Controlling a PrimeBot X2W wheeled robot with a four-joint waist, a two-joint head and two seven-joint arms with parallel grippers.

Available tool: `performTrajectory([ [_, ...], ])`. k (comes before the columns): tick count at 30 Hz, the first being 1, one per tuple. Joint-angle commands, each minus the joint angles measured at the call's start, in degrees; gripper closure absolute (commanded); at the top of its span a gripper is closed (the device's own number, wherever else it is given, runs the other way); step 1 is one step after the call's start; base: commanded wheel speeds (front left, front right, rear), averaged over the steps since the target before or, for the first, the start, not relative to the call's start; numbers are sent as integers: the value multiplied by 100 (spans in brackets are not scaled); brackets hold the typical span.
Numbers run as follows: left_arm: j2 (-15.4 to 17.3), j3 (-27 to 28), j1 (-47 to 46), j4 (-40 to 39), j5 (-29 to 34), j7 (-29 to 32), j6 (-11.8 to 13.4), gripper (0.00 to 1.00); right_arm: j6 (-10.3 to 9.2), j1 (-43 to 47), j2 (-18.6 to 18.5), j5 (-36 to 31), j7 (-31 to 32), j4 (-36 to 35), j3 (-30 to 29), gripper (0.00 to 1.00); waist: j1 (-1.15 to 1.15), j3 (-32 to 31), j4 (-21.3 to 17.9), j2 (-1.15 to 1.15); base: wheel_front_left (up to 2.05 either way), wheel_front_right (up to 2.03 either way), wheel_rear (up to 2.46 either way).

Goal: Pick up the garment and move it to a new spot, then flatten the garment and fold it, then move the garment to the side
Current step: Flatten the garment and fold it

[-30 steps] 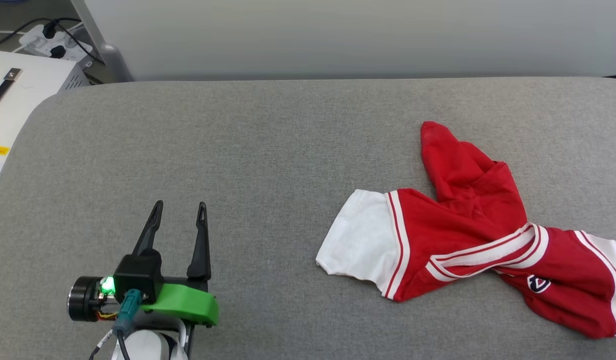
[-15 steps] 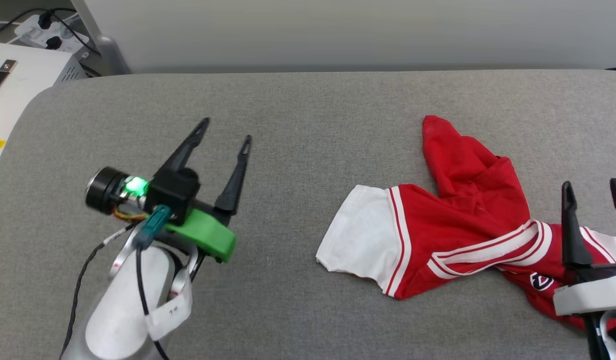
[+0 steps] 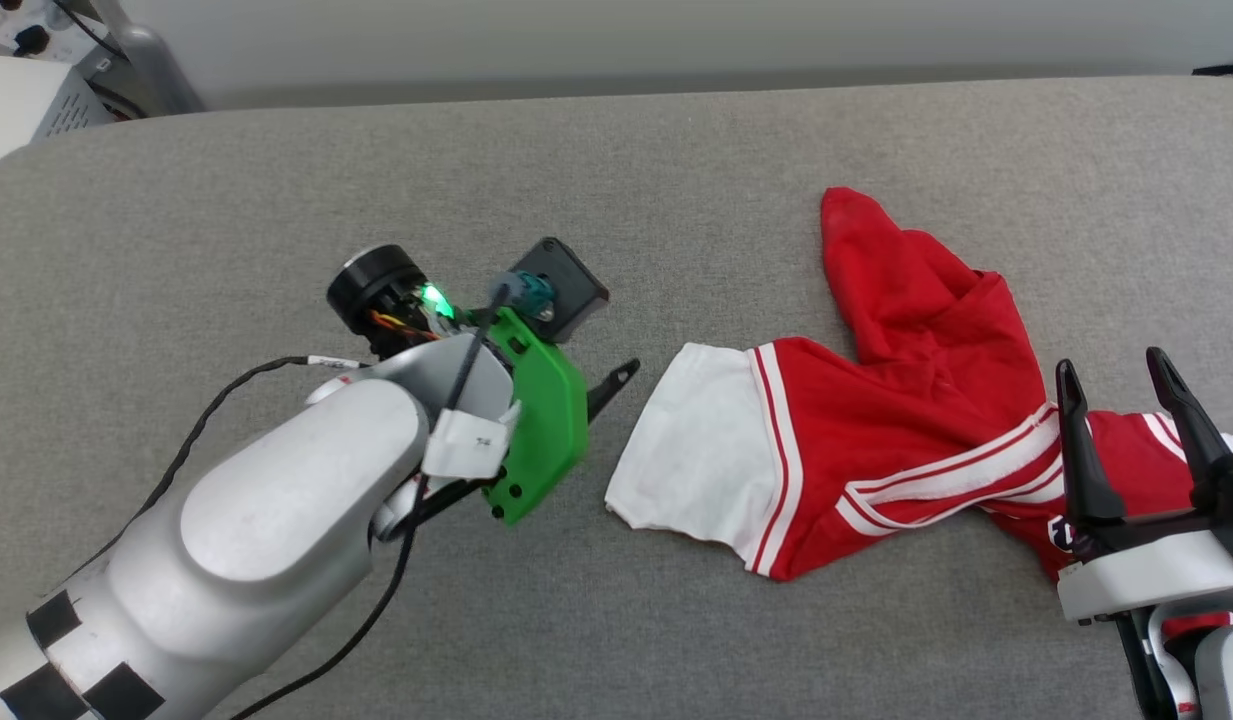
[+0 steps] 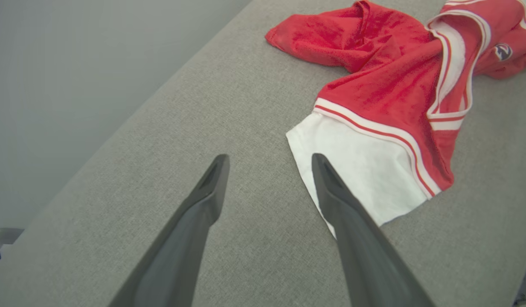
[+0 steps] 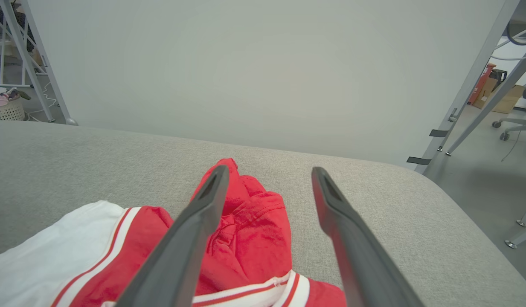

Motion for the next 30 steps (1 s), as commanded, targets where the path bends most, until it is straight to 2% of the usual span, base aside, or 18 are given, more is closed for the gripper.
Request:
performTrajectory([
  [1,62,-302,-240,-46,-237,259,-13,0,-4,-138,-19,-23,-44,53,38,0,-1,179,-146,0,0,0,0],
  [5,135,-1195,-701,-126,-753,836,-14,0,-4,-315,-12,-32,-95,167,110,0,-1,375,-270,0,0,0,0],
  [8,112,-1594,-912,-130,-958,1138,-14,0,-4,-484,19,-29,-154,285,186,0,-1,554,-395,0,0,0,0],
  [11,92,-1658,-855,-95,-948,1289,-14,0,-4,-618,46,-27,-196,376,270,0,-1,681,-496,0,0,0,0],
  [19,110,-1670,-32,-144,-288,2153,-14,0,-4,-930,85,3,-277,623,403,0,-1,973,-678,0,0,0,0],
  [24,156,-1670,233,-54,-141,2274,-14,0,-4,-1009,77,7,-297,719,400,0,-1,1035,-696,0,0,0,0],
  [25,162,-1670,263,-39,-52,2316,-14,24,-4,-1021,74,7,-299,736,395,0,-1,1034,-694,0,0,0,0],
  [26,164,-1670,278,-29,3,2320,-14,75,-4,-1027,70,4,-300,752,387,0,-1,1024,-683,0,0,0,0],
  [27,157,-1670,287,0,20,2266,-14,100,-4,-1029,62,0,-302,771,372,0,-1,1005,-663,0,0,0,0],
  [30,158,-1671,207,69,-19,1976,-14,100,-4,-1020,37,-11,-304,799,321,0,-1,903,-585,0,0,0,0],
])
